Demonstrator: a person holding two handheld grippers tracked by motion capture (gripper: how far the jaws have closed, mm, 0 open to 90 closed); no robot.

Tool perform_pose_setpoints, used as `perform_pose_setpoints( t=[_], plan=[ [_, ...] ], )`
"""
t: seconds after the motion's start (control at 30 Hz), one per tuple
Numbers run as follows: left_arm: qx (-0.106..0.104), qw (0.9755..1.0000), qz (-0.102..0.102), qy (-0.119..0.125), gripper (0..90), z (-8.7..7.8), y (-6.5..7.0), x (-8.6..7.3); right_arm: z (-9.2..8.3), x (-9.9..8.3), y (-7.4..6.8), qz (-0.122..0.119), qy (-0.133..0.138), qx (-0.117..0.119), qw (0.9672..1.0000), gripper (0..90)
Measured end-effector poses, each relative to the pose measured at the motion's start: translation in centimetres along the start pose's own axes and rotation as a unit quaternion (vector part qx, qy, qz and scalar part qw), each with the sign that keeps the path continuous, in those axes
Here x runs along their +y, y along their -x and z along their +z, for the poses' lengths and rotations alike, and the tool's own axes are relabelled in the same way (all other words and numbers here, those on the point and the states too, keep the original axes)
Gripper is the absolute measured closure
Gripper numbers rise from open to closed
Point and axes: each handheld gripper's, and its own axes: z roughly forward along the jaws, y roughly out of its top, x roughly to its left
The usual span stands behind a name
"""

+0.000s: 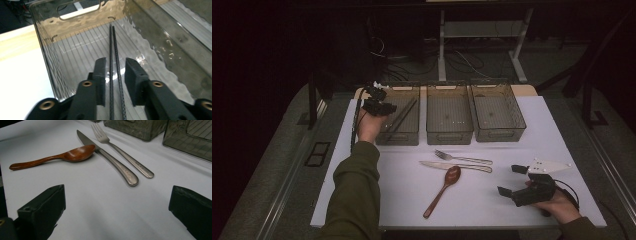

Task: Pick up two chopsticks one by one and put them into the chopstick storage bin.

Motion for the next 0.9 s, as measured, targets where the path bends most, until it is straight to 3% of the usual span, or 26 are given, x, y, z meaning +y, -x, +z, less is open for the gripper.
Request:
perform_pose_setpoints(
  t=[0.13, 0.27, 0.43, 0.5, 0.63, 0.73, 0.9],
  plan=[
    [-0.009, 0.9999, 0.004, 0.012, 61.1, -0.5, 0.1, 0.1, 0.0, 0.0, 0.0, -0.001, 0.0, 0.0, 1.0, 0.4],
    [-0.032, 0.9992, 0.001, 0.024, 54.2, -1.2, 0.2, 0.2, 0.0, 0.0, 0.0, -0.001, -0.001, 0.0, 1.0, 0.4],
    [-0.049, 0.998, 0.006, 0.039, 48.4, -2.3, 1.1, 0.5, 0.1, 0.0, 0.0, -0.001, -0.002, 0.0, 1.0, 0.4],
    [-0.064, 0.9968, 0.012, 0.047, 44.6, -2.9, 1.6, 0.7, 0.1, 0.0, 0.0, -0.001, -0.002, -0.001, 1.0, 0.4],
    [-0.074, 0.9952, 0.037, 0.053, 37.9, -4.3, 2.9, 1.0, 0.0, 0.0, 0.0, -0.001, -0.002, -0.001, 1.0, 0.4],
    [-0.096, 0.9927, 0.05, 0.054, 32.8, -5.0, 3.8, 1.2, 0.1, 0.0, 0.0, -0.001, -0.002, -0.001, 1.0, 0.4],
    [-0.11, 0.99, 0.07, 0.053, 26.7, -6.0, 5.5, 0.9, 0.0, 0.0, -0.1, -0.001, -0.002, -0.002, 1.0, 0.4]
  ],
)
